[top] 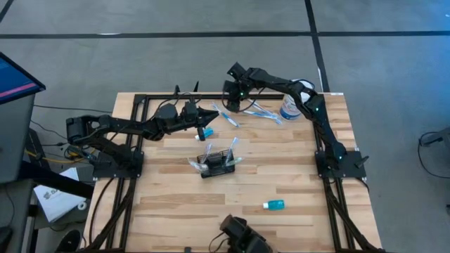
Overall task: Pick & Place toothbrushing station
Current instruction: Put the blue toothbrush into the wire organizer
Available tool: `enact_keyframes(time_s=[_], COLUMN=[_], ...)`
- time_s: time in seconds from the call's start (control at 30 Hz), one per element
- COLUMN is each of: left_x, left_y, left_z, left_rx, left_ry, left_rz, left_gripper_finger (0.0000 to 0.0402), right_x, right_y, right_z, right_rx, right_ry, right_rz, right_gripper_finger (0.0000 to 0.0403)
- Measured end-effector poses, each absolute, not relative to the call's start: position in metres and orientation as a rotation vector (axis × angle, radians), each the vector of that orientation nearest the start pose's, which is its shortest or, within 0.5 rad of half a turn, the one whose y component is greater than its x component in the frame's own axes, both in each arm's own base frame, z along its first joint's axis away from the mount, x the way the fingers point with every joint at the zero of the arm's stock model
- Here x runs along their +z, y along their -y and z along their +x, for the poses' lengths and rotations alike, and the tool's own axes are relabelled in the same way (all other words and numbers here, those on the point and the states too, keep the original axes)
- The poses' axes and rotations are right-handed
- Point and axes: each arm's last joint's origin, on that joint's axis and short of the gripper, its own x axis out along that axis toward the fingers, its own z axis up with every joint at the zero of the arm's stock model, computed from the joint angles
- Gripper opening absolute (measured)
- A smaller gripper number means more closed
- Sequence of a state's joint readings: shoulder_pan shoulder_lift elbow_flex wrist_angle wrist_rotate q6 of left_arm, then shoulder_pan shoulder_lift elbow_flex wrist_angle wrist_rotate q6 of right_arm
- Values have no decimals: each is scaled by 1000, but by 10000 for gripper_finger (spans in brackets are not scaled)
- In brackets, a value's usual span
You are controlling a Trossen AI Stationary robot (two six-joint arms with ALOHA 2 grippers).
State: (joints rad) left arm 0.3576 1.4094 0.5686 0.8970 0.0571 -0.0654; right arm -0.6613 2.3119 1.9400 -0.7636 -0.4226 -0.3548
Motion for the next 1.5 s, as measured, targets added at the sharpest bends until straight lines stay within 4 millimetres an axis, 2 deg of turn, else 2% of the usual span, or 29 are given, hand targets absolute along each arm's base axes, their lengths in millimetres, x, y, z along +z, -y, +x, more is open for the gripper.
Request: enact_keyframes(time_s=[0.13, 0.3, 0.8, 0.97, 1.5], left_x=[227, 227, 224, 222, 222], left_y=[-97, -96, -95, -95, -95], left_z=[265, 265, 264, 263, 263], left_rx=[299, 293, 294, 294, 299], left_ry=[65, 65, 54, 48, 53], left_rz=[-53, -53, -56, -57, -56], left_gripper_finger=[39, 39, 39, 39, 39], right_x=[174, 162, 155, 153, 153], right_y=[280, 271, 256, 249, 250], right_z=[386, 384, 376, 380, 383], right_rx=[32, 68, 186, 204, 223], right_ry=[-1085, -1121, -1220, -1234, -1205], right_rz=[264, 307, 332, 295, 214], right_gripper_finger=[120, 120, 120, 120, 120])
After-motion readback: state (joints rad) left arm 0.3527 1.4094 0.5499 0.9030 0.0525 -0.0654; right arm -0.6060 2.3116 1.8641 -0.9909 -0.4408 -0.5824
